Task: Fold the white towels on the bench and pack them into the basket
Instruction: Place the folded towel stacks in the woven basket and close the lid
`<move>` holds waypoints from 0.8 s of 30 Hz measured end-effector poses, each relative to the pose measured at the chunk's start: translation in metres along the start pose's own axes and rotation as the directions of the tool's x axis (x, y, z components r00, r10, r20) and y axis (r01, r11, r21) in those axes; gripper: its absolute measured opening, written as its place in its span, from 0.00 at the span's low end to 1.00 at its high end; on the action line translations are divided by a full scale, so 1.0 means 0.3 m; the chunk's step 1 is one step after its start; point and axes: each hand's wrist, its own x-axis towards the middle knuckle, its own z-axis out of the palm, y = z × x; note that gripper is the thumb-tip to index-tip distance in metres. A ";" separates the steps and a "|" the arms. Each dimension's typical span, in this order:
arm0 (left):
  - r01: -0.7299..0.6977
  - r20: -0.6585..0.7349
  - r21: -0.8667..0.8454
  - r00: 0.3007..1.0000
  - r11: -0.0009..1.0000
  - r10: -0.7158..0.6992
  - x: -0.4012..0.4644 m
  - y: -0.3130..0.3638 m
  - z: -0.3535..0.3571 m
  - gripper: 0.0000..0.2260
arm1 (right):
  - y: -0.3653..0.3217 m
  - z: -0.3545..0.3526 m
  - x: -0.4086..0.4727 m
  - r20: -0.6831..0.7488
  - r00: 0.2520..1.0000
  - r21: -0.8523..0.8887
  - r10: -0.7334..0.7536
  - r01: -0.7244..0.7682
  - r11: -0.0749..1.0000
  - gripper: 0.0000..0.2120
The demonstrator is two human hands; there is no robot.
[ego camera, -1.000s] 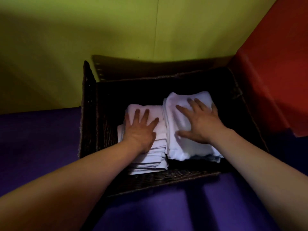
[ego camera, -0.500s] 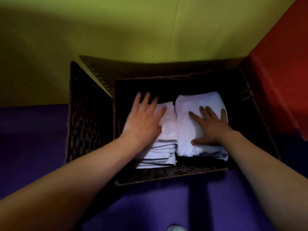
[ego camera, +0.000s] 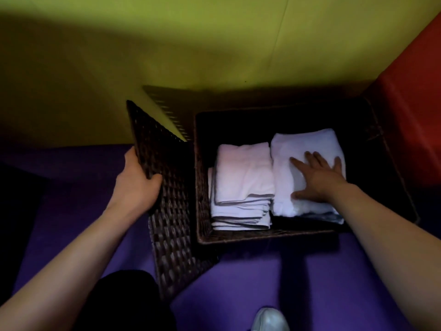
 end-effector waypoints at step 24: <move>-0.341 -0.135 0.017 0.931 0.940 0.340 -0.091 0.176 0.147 0.28 | -0.124 -0.117 -0.118 -0.289 0.956 0.219 0.049 0.016 0.976 0.30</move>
